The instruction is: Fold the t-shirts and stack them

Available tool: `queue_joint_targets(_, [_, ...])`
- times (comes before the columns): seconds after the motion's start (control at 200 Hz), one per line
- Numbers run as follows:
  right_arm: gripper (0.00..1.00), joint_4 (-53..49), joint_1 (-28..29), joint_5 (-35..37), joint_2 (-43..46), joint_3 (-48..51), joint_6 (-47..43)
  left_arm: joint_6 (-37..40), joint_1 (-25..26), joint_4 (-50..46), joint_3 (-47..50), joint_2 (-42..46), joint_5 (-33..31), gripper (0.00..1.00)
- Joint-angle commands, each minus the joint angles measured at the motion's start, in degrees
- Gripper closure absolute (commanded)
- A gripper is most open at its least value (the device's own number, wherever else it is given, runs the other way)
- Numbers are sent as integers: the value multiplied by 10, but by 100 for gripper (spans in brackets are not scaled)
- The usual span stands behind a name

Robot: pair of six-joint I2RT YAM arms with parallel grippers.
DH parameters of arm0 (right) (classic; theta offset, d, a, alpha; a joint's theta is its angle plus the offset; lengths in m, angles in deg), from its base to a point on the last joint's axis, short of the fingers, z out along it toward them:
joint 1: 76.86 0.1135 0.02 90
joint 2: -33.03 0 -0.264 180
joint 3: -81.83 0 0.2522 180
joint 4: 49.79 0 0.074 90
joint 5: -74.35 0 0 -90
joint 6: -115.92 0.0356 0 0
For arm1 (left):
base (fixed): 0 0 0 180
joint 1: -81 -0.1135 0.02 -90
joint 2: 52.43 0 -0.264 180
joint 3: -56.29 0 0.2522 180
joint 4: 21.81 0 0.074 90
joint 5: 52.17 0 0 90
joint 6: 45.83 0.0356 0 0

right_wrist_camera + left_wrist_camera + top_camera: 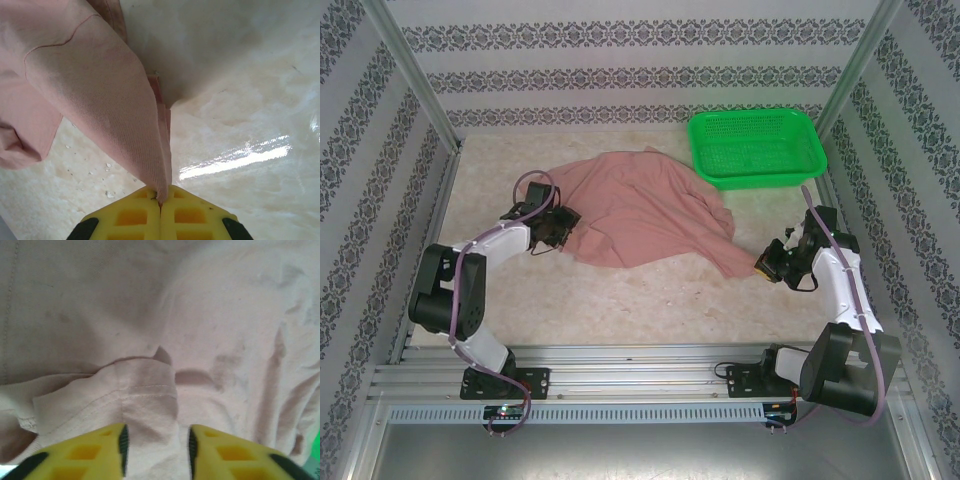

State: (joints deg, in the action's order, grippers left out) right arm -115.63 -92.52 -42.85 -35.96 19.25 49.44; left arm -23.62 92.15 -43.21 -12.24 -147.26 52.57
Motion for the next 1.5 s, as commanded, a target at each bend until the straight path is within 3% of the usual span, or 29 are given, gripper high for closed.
queue_joint_targets(0.0, [100, -7, -8, 1, -5, -15, -14, -7, -3, -2, -10, -31, -1, 56])
queue_joint_targets(0.38, [100, -7, -9, -7, 3, -9, -18, -1, -3, -18, -47, -86, -34, 60])
queue_joint_targets(0.759, [100, 1, -11, -16, 2, -8, -18, 26, 0, -80, -78, -134, -33, 71])
queue_joint_targets(0.919, [100, 4, -11, -17, 4, -6, -16, 32, 0, -81, -76, -136, -27, 92])
queue_joint_targets(1.054, [100, 7, -10, -22, 4, -6, -15, 40, 0, -87, -72, -115, -35, 100])
queue_joint_targets(1.494, [100, 11, -15, -22, 3, -8, -16, 71, -2, -105, -69, 29, -48, 100])
